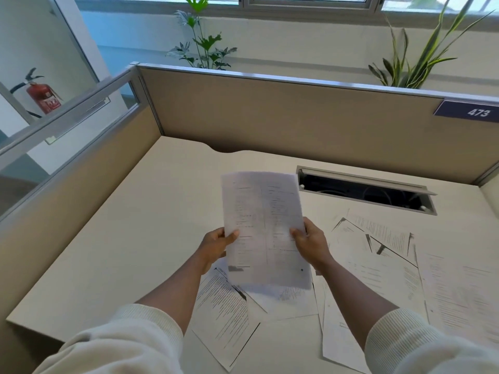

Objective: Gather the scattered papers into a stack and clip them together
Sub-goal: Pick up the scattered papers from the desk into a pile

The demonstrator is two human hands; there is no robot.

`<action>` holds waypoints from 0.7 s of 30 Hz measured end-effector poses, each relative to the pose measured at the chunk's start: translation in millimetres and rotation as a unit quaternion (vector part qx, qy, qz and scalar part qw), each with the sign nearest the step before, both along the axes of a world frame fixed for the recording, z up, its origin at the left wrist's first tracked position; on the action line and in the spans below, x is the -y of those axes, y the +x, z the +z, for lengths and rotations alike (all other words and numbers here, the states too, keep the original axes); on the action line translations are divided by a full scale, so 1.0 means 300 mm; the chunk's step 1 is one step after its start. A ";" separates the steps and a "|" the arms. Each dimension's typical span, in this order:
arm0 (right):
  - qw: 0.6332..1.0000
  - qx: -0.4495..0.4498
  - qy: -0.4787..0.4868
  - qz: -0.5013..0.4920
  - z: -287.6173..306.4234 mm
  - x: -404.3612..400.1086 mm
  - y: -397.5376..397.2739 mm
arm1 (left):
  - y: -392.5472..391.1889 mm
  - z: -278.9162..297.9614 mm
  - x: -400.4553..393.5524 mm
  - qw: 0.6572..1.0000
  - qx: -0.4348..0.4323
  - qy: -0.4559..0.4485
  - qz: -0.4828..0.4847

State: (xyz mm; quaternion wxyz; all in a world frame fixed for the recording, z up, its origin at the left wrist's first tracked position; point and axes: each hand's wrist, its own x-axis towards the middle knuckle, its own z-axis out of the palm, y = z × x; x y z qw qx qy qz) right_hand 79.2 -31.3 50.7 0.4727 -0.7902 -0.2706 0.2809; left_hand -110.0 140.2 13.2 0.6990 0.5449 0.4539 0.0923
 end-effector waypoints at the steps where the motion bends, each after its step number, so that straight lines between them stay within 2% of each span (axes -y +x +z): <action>1: 1.000 0.011 -0.003 -0.006 -0.003 0.003 0.014 | 0.004 -0.009 -0.001 1.000 -0.004 -0.008 0.026; 3: 1.000 0.023 -0.014 -0.009 -0.005 0.010 0.036 | 0.008 -0.040 -0.009 0.994 -0.043 0.007 0.097; 5: 0.999 0.027 -0.026 -0.016 -0.008 0.023 0.059 | 0.012 -0.090 -0.021 0.978 -0.125 0.035 0.166; 9: 0.998 0.012 -0.047 -0.038 -0.028 0.064 0.109 | 0.025 -0.137 -0.018 0.937 -0.276 0.040 0.209; 14: 0.997 -0.010 -0.065 -0.051 -0.061 0.102 0.145 | 0.048 -0.124 0.023 0.888 -0.444 0.043 0.112; 21: 0.994 -0.023 -0.084 -0.060 -0.098 0.131 0.183 | 0.077 -0.156 0.082 0.857 -0.508 0.082 0.038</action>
